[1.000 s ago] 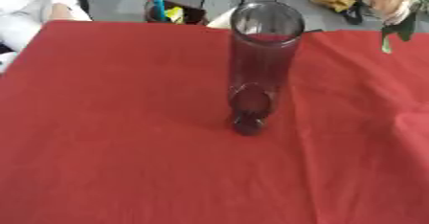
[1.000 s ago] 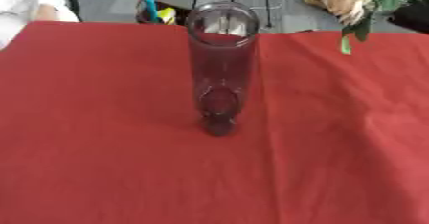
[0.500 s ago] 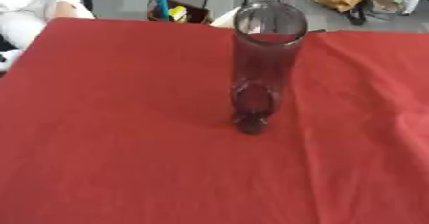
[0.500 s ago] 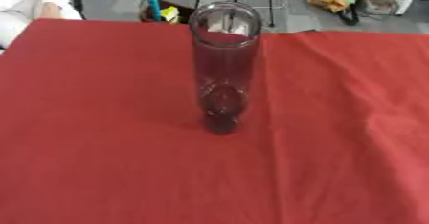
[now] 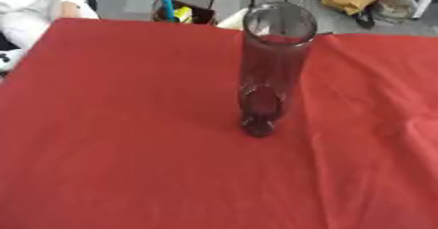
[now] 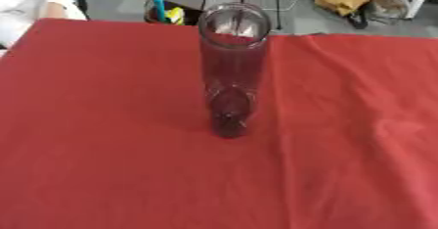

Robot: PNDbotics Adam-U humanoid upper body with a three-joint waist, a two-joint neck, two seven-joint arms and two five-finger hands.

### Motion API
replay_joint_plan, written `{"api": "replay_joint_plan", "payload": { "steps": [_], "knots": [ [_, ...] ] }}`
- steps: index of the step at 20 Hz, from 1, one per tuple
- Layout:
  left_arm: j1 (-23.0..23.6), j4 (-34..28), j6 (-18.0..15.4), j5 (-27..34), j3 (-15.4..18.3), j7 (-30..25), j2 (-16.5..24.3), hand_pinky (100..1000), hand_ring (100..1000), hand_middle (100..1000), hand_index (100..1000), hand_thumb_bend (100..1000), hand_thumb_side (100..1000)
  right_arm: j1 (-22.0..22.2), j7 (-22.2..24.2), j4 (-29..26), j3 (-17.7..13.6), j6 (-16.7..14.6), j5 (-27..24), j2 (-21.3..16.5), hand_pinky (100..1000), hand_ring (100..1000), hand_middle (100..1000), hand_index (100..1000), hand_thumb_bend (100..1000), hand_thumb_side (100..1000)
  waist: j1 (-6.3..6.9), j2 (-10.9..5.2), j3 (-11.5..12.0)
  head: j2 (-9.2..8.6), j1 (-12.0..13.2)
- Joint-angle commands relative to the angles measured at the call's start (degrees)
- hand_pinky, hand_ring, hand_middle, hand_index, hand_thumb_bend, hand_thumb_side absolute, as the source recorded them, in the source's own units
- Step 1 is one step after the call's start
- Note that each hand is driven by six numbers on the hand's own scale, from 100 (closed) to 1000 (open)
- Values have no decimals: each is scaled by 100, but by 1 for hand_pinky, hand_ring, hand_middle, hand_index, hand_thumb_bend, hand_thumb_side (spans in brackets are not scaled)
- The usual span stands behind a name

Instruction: Arrange flowers into the vase.

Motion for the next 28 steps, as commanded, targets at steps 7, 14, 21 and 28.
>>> {"api": "replay_joint_plan", "payload": {
  "steps": [7, 14, 21, 28],
  "knots": [
    [-92, -100, 7, 88, -63, -81, 133, 719, 862, 857, 962, 100, 966, -669, -676, -64, -62, 111, -783, 598, 100, 100, 100, 100, 100, 634, -32, -150, 82, 3, -386],
    [-136, -100, 9, 113, -86, -125, 132, 719, 862, 856, 962, 100, 966, -947, -1249, 103, -87, -321, -1356, 987, 100, 100, 100, 100, 100, 632, -89, -100, 135, -79, -803],
    [-194, -100, -13, 128, -123, -176, 141, 719, 861, 855, 961, 100, 966, -1139, -1754, 41, -5, -715, -1870, 1202, 100, 100, 100, 100, 100, 625, -149, -34, 191, -250, -972],
    [-229, -100, -21, 133, -150, -231, 146, 719, 860, 855, 962, 100, 966, -1271, -2185, -51, 86, -961, -2092, 1248, 100, 100, 100, 100, 100, 616, -179, 60, 240, -268, -793]
  ]
}}
